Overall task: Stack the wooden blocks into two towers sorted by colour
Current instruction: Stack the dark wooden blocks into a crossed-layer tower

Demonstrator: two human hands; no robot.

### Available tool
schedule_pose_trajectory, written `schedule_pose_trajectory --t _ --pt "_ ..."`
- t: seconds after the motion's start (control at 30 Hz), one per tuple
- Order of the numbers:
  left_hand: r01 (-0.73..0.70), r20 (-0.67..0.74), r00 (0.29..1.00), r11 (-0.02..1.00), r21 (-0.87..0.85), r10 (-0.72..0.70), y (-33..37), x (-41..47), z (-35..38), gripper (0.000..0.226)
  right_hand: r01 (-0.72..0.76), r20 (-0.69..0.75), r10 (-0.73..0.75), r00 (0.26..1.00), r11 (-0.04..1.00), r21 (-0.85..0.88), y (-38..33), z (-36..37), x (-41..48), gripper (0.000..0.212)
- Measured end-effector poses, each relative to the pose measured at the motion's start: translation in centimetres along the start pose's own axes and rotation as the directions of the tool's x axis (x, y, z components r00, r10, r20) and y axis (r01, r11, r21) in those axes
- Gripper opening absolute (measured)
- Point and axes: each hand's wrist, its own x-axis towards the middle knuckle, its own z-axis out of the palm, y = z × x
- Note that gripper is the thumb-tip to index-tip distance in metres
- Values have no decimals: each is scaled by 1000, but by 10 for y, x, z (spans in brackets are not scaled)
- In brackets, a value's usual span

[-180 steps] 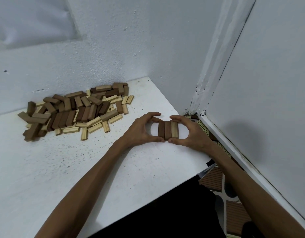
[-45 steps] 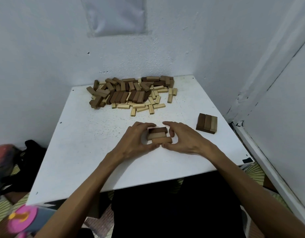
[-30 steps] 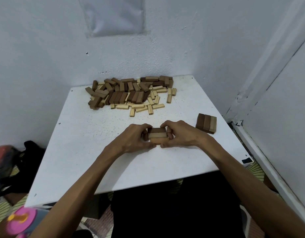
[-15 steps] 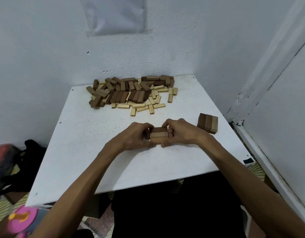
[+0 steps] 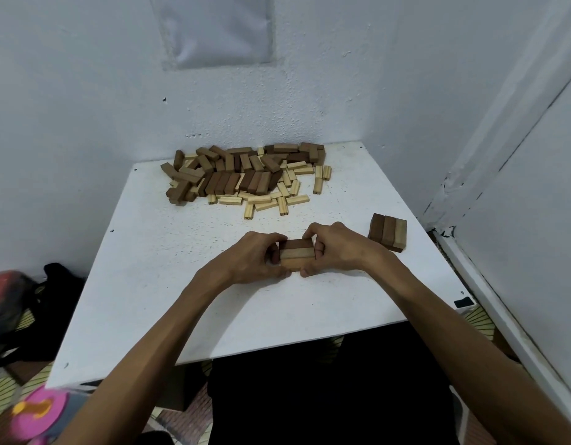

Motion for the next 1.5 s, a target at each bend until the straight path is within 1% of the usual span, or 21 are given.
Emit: schedule_pose_trajectory --t 0.1,0.13,0.23,0.33,0.4,0.47,0.53,0.6,0.67,0.77,0.9,1.03,1.27,1.37,1.5 --pt "-28 -108 994 998 56 34 -2 -4 2 78 -2 -5 2 1000 1000 -2 0 1 -1 75" --pt "-51 -149 987 996 69 61 -4 -6 3 77 -6 -5 6 1000 1000 -2 0 1 0 75" --pt "-116 -182 974 988 102 133 -10 -9 8 63 -13 0 13 1000 1000 2 -2 0 0 74" --pt "-143 -227 963 989 35 147 -14 -11 15 45 0 -11 0 1000 1000 -1 -5 0 -5 77" --pt "-160 -266 952 987 -11 152 -14 -12 17 40 30 -54 -30 998 999 -11 -5 2 -10 81" --pt "-180 -280 946 983 -35 163 -12 -12 17 38 93 -96 -94 991 996 -14 -2 6 -18 85" --pt "-201 -284 941 979 -38 182 -12 -11 17 37 173 -123 -173 977 985 -12 2 8 -26 76" --pt "-230 -280 936 973 -34 211 -11 -10 17 37 218 -149 -218 965 976 -11 7 9 -33 62" --pt "-255 -276 932 966 -41 234 -8 -7 16 38 231 -175 -230 957 973 -18 10 9 -37 51" --pt "-286 -262 929 956 -57 262 -3 2 13 39 240 -213 -247 945 969 -60 16 5 -41 42" --pt "-349 -241 915 934 -71 324 11 22 7 41 246 -269 -260 927 966 -85 29 -10 -52 40" --pt "-419 -248 885 907 -53 394 30 49 6 40 209 -331 -232 914 972 -107 45 -27 -63 40" --pt "-477 -225 862 877 -52 455 56 96 13 39 144 -410 -202 890 975 -168 79 -52 -80 42" --pt "-523 -232 835 851 -54 499 71 117 17 36 133 -459 -177 871 983 -127 95 -58 -86 42" --pt "-522 -198 842 851 -62 502 81 140 26 39 93 -491 -113 864 994 -65 116 -60 -92 45"
